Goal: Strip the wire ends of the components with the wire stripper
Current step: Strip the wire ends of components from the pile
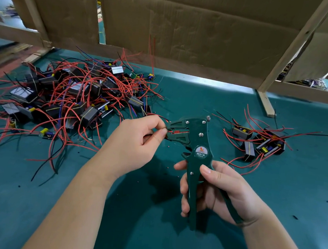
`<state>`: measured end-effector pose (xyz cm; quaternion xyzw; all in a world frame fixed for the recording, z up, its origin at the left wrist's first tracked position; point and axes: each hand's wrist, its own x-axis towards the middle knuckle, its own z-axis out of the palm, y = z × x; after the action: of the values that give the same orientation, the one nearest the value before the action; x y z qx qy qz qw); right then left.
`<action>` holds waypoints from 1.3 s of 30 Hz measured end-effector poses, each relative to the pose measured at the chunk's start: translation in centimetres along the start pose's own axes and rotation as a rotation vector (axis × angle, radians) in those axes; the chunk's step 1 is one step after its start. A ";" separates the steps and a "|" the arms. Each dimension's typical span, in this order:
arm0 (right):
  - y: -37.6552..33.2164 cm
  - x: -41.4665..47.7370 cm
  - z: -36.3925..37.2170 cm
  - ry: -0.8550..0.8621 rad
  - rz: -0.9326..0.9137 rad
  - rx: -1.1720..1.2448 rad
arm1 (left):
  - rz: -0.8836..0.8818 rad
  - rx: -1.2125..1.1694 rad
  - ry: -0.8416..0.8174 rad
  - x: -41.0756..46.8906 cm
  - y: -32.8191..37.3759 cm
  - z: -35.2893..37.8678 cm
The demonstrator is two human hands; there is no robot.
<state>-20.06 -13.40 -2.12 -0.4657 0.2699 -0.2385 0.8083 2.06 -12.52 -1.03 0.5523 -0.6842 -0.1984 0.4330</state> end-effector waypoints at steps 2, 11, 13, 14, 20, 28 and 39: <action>0.1 0.1 0.0 -0.021 -0.008 0.014 | 0.001 -0.030 0.007 0.0 0.2 -0.1; -0.1 0.2 -0.1 -0.179 -0.067 0.107 | 0.018 -0.152 0.090 0.0 1.2 0.8; -0.1 0.1 -0.3 -0.159 -0.067 0.081 | 0.033 -0.138 0.067 0.0 1.0 0.6; -0.1 0.0 -0.4 -0.142 -0.066 0.064 | 0.038 -0.126 0.054 0.0 0.9 0.5; 0.3 0.1 -0.6 -0.021 -0.039 -0.015 | 0.050 -0.011 0.015 0.0 0.3 0.3; 0.3 0.1 -0.7 -0.052 -0.028 -0.004 | 0.021 0.027 0.004 0.0 0.3 0.0; 0.1 0.1 -0.6 -0.074 -0.021 0.021 | 0.045 -0.020 0.007 0.0 0.3 0.1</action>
<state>-20.39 -13.81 -2.50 -0.4685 0.2323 -0.2326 0.8200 1.74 -12.44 -0.86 0.5333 -0.6929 -0.1935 0.4451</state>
